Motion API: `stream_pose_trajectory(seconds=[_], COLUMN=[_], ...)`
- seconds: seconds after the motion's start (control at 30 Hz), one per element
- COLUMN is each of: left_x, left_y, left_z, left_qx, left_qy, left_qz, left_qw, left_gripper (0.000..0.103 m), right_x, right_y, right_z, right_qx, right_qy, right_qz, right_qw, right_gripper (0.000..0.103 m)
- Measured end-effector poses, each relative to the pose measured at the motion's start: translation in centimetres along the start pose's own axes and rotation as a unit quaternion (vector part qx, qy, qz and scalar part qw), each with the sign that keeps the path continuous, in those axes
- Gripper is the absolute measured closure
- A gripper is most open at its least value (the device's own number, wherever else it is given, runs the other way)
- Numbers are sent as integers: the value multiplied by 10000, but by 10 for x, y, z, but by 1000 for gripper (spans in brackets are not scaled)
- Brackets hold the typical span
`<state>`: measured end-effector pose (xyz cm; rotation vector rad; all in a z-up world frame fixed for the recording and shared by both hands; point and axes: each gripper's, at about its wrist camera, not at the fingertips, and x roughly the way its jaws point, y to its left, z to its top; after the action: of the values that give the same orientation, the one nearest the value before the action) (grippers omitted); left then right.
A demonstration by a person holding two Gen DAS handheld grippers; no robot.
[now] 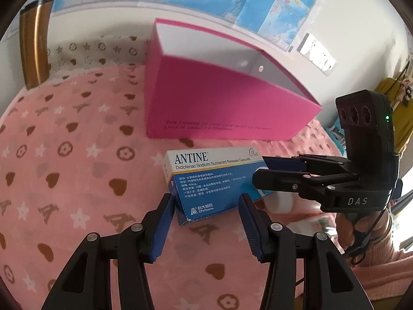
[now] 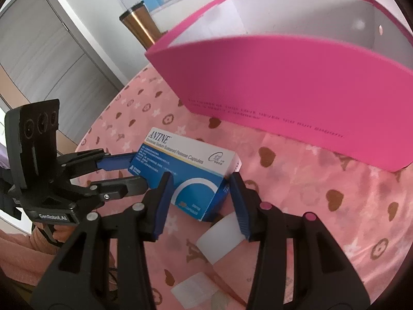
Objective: Organize rigid objects
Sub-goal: 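Carry the ANTINE box with the right gripper over the magenta box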
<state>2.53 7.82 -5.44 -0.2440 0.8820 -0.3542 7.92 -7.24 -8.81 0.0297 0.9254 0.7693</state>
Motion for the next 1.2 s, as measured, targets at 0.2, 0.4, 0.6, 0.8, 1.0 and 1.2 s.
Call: stream_pose_trajectory(seconds=[0.2, 0.4, 0.6, 0.8, 1.0, 1.2], left_x=[-11, -20, -26, -27, -26, -24], left_y=[-11, -25, -37, -46, -46, -43], left_z=[14, 34, 55, 73, 91, 107], left_qx=[157, 418, 682, 855, 875, 847], left_qy=[-193, -398, -592, -681, -755, -819], left_qz=[-34, -32, -5, 78, 56, 162], left_qw=[9997, 9983, 9959, 9940, 9933, 9929], left_gripper=[52, 52, 52, 52, 52, 52], right_x=[-20, -46, -70, -88, -97, -96], right_y=[3, 5, 6, 5, 2, -3], right_z=[7, 20, 36, 53, 70, 86], right_qx=[-77, -185, -269, -328, -302, -189], right_qy=[-216, -515, -827, -1097, -1280, -1368], right_qz=[-45, -105, -208, -276, -304, -219], right_qw=[9997, 9984, 9960, 9930, 9908, 9902], right_gripper=[55, 55, 55, 55, 55, 55])
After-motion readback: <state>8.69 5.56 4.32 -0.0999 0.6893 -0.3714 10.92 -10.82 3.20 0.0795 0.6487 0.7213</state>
